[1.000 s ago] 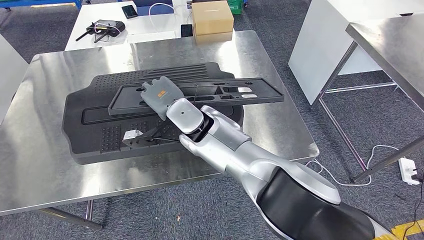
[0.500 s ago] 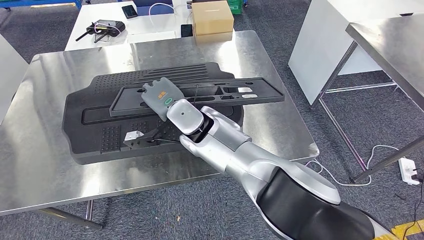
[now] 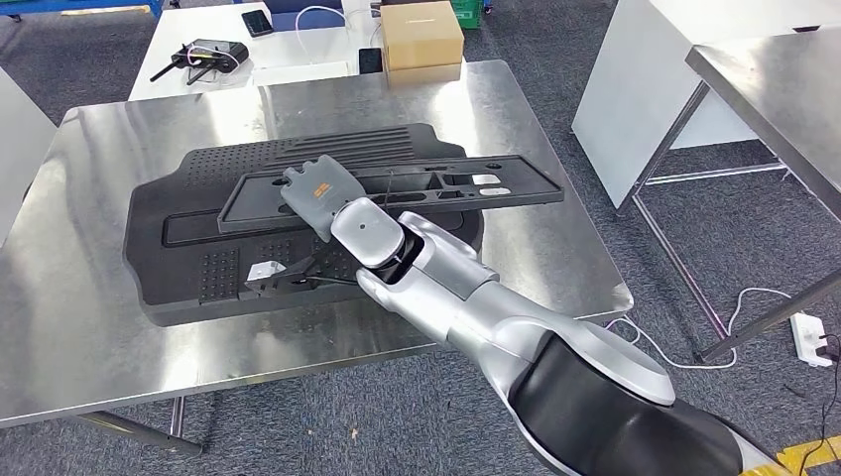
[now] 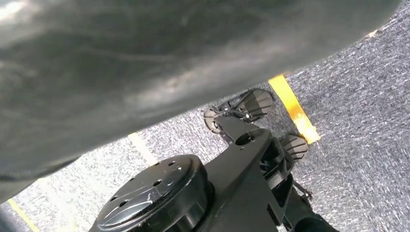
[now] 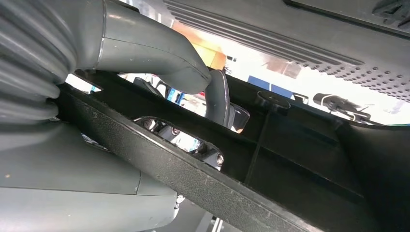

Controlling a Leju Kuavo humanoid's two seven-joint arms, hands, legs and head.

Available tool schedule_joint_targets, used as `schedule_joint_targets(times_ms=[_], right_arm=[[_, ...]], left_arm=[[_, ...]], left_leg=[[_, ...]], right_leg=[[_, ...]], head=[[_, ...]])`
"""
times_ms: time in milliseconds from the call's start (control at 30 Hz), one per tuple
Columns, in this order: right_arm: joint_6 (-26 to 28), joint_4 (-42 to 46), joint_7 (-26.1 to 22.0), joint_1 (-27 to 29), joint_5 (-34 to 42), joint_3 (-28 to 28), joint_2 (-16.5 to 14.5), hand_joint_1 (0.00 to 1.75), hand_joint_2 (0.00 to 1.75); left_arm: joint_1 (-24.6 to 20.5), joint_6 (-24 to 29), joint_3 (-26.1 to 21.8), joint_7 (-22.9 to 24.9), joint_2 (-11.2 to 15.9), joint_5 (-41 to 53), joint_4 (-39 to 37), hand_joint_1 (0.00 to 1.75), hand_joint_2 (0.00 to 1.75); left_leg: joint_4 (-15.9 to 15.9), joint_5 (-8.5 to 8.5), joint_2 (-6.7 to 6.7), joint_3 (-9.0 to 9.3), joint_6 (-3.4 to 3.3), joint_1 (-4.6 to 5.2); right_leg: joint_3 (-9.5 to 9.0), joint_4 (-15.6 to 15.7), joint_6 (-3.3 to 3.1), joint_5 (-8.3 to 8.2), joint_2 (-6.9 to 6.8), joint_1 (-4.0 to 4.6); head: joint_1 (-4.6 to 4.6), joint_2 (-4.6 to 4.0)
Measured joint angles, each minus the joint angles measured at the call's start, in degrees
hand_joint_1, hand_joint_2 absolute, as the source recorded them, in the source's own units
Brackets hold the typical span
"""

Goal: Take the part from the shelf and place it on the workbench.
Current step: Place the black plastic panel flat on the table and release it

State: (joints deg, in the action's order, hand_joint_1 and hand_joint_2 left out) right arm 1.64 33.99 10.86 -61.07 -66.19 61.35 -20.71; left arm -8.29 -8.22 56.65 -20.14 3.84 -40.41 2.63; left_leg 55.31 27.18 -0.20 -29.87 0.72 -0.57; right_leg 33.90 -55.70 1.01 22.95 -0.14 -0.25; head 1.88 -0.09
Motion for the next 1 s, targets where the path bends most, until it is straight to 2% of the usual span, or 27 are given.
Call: schedule_joint_targets(times_ms=[100,200,267,467,667,733,800,867,933,967,1000], right_arm=[[0.0,0.0,0.0,-0.1,0.3,0.1,0.0,1.75,1.75],[0.0,-0.2,0.0,-0.5,0.8,0.3,0.0,1.75,1.75],[0.0,-0.3,0.0,-0.6,1.0,0.4,0.1,1.75,1.75],[0.0,-0.3,0.1,-0.7,1.1,0.8,0.0,1.75,1.75],[0.0,-0.3,0.1,-0.7,1.1,0.9,0.0,1.75,1.75],[0.0,-0.3,0.1,-0.8,1.1,0.8,-0.1,1.75,1.75],[0.0,-0.3,0.1,-1.1,1.1,0.8,-0.2,1.75,1.75],[0.0,-0.3,0.1,-1.2,1.1,0.8,-0.1,1.75,1.75],[0.0,-0.4,0.1,-1.1,1.1,0.9,0.0,1.75,1.75],[0.0,-0.5,0.1,-1.0,1.1,0.9,0.0,1.75,1.75],[0.0,-0.5,0.1,-0.9,1.2,0.9,0.1,1.75,1.75]], left_arm=[[1.4,3.9,-0.1,4.5,1.6,-0.2,4.2,0.00,0.00],[6.4,12.9,-1.1,14.8,7.6,0.3,21.0,0.00,0.00],[8.9,16.3,-2.0,18.9,10.8,0.7,30.0,0.00,0.00],[12.2,17.4,-3.7,20.5,15.5,1.2,43.7,0.00,0.00],[13.5,17.5,-4.7,21.0,17.1,1.5,48.7,0.00,0.00],[13.7,17.4,-5.0,21.1,17.4,1.6,49.7,0.00,0.00],[13.7,17.4,-5.1,21.1,17.5,1.7,50.3,0.00,0.00],[13.8,17.4,-5.2,21.1,17.5,1.9,50.6,0.00,0.00],[13.8,17.3,-5.3,21.2,17.5,1.9,50.9,0.00,0.00],[13.9,17.3,-5.3,21.2,17.5,1.9,50.9,0.00,0.00],[13.9,17.3,-5.4,21.3,17.5,2.0,51.0,0.00,0.00]], left_leg=[[0.0,0.00,0.04,0.00,0.00,0.00],[0.0,0.04,0.22,0.03,0.05,-0.03],[0.0,0.07,0.20,0.03,0.06,-0.03],[0.2,0.19,0.13,-0.01,-0.10,0.09],[0.8,0.40,0.13,-0.26,-0.63,0.25],[0.4,0.11,0.30,0.22,-1.11,-0.16],[-0.1,-0.22,0.55,0.76,-1.57,-0.70],[-0.1,-0.24,0.63,0.77,-1.68,-0.84],[-0.1,-0.12,0.61,0.79,-1.58,-0.98],[-0.1,0.00,0.56,0.87,-1.45,-1.07],[0.0,0.16,0.48,1.03,-1.25,-1.21]], right_leg=[[-0.01,0.0,0.00,0.00,0.03,0.00],[0.03,0.0,0.00,0.00,0.20,0.01],[0.02,0.0,0.00,0.00,0.20,0.00],[-0.08,0.0,0.03,-0.01,0.17,-0.15],[-0.14,0.1,0.33,-0.19,0.18,-0.27],[0.35,-0.4,0.59,0.12,0.20,-0.14],[1.89,-3.2,0.67,1.39,0.21,0.00],[5.33,-9.9,0.59,3.58,0.20,-0.20],[9.24,-16.7,0.78,5.15,0.19,-0.51],[10.30,-17.9,1.13,4.99,0.19,-0.65],[10.37,-17.0,1.65,4.01,0.18,-0.78]], head=[[-0.01,0.00],[0.00,0.00],[-0.01,0.00],[0.02,0.00],[0.01,0.00],[-0.02,0.00],[-0.16,0.00],[-0.25,0.00],[-0.25,0.00],[-0.25,0.00],[-0.26,0.00]])
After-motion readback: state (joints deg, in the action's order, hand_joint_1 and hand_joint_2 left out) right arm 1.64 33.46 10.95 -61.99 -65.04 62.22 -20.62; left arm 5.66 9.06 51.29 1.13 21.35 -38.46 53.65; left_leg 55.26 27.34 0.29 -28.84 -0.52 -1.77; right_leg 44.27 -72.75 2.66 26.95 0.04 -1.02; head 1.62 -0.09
